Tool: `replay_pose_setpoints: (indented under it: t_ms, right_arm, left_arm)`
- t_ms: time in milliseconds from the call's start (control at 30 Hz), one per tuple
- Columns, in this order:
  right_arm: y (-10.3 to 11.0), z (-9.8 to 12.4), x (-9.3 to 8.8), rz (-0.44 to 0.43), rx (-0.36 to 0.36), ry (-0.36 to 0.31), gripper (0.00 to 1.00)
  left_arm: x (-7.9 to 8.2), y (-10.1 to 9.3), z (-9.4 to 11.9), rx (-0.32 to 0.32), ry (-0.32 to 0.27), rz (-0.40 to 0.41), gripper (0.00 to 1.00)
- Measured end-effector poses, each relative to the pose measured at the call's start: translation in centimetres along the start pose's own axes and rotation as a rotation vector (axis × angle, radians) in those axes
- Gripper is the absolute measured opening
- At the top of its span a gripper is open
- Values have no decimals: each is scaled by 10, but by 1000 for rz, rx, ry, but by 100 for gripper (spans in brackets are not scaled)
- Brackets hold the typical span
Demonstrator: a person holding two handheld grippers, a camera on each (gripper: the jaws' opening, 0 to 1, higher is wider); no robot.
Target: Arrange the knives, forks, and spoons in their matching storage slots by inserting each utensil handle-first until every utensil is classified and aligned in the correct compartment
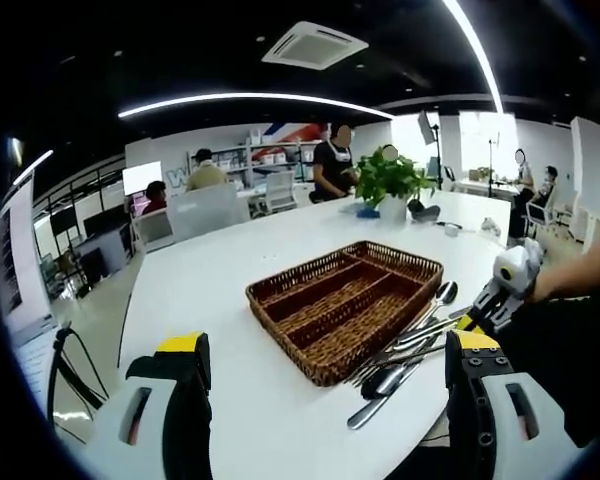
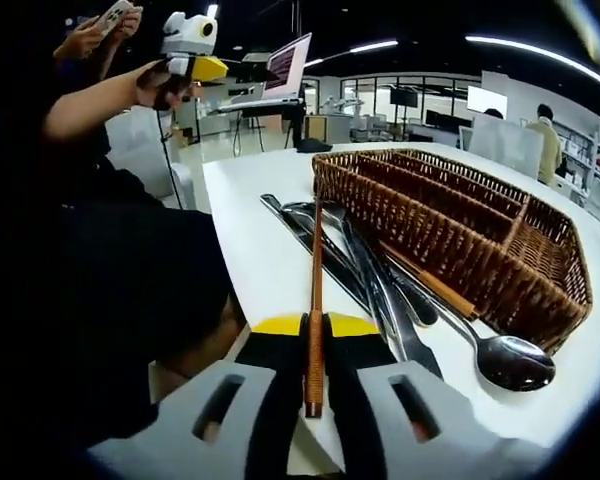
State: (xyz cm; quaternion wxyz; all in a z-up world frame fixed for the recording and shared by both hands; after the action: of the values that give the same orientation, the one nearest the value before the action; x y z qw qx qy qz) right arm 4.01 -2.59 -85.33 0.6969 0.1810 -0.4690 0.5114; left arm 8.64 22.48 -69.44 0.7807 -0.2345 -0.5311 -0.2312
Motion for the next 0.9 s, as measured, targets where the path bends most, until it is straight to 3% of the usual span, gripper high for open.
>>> replay_pose_setpoints:
  t_ms: [200,267,300,400,667,900]
  right_arm:
    - [-2,1,0,-28,-21,11,4]
    - [-1,2,1,43,-19,16,4]
    - [-1,2,1,1,-20,27,4]
    - [0,5,3,18,-20,32,3]
    - [-4,16,18,49,2,6,3]
    - [-12,28,37,7,-8,-16,3]
  left_arm:
    - [-1,-1,0,-1,2,0,100]
    - [-1,-1,0,-1,2,0,100]
    - [0,-1,0,-1,1,-1,100]
    - [1,0,2,2,-1,2,100]
    - [2,-1,3,-2,-8,8,100]
    - [2,-4,2,-5,-9,5,100]
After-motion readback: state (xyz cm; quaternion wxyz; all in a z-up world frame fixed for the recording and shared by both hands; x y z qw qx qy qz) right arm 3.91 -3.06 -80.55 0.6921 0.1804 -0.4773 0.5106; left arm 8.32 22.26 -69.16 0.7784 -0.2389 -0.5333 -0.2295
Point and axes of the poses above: the point that each gripper's makers call its tool centre point, and the gripper's own axes: z roughly backward along the fingers, y roughly to its left, x roughly out of its top, the point moved 4 cm from there along z, roughly backward along the fingers, and after that the axes turned 11 degrees about z, right-handed, at the moved point
